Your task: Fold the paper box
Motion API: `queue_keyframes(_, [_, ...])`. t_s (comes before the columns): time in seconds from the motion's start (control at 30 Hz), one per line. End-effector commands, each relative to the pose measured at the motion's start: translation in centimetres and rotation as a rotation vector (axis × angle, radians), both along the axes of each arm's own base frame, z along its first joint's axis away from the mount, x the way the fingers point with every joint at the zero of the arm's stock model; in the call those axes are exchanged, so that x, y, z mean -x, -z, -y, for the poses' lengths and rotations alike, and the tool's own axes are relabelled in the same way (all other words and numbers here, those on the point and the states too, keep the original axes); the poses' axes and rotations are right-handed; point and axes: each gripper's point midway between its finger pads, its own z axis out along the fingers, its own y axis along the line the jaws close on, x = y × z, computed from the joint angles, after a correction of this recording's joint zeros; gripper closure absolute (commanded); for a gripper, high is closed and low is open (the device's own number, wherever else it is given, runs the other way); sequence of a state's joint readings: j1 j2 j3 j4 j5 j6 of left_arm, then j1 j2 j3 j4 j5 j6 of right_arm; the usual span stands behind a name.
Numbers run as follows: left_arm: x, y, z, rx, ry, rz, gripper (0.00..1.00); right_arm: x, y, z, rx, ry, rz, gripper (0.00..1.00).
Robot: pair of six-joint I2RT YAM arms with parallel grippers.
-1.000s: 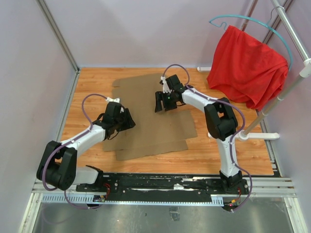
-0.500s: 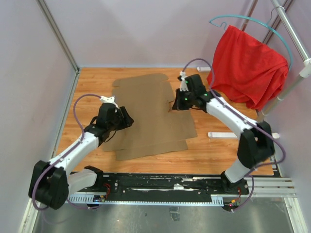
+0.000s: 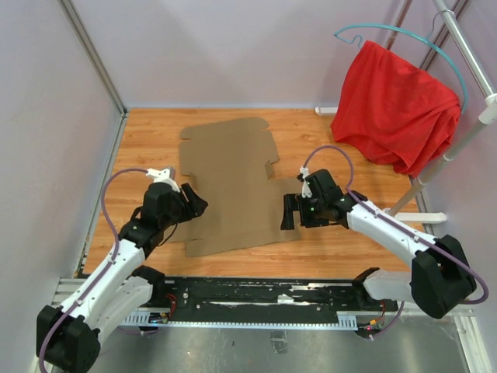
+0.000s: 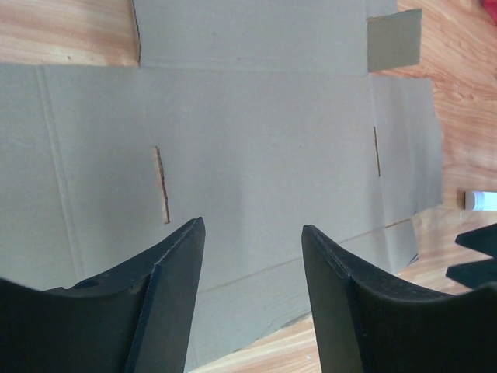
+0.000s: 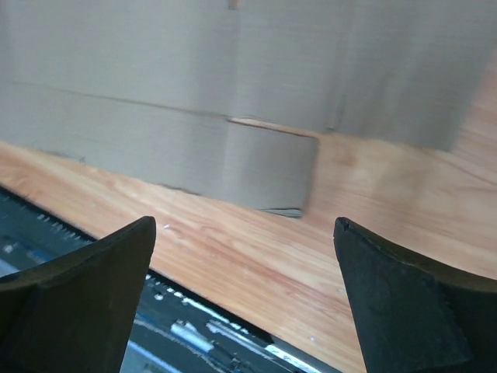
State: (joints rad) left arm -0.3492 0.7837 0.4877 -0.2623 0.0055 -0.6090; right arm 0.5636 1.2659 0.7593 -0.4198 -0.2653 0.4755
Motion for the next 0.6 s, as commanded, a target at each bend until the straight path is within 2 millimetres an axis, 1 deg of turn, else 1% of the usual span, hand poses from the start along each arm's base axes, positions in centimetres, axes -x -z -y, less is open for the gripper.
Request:
queue_keyframes(0.0, [0.8,0.8,0.6,0.049,0.012,-0.025,0.41,0.7,2.8,4.2,0.193,0.14,-0.016,0.02])
queue_keyframes(0.13, [1.1,2.7,3.0,0.154,0.082,-0.069,0.44,1.2,4.0,3.6,0.188,0.121,-0.052,0.02])
queue_keyframes(0.27, [0.7,3.9,4.3,0.157,0.116,-0.096,0.46,1.4,5.0,2.7,0.173,0.092,-0.073,0.02])
queue_keyframes(0.47, [-0.8,4.0,5.0,0.105,0.123,-0.093,0.46,1.4,5.5,1.3,0.156,0.056,-0.09,0.01])
queue_keyframes(0.57, [-1.5,4.6,5.3,0.077,0.125,-0.104,0.46,1.3,5.6,0.6,0.155,0.039,-0.099,0.0])
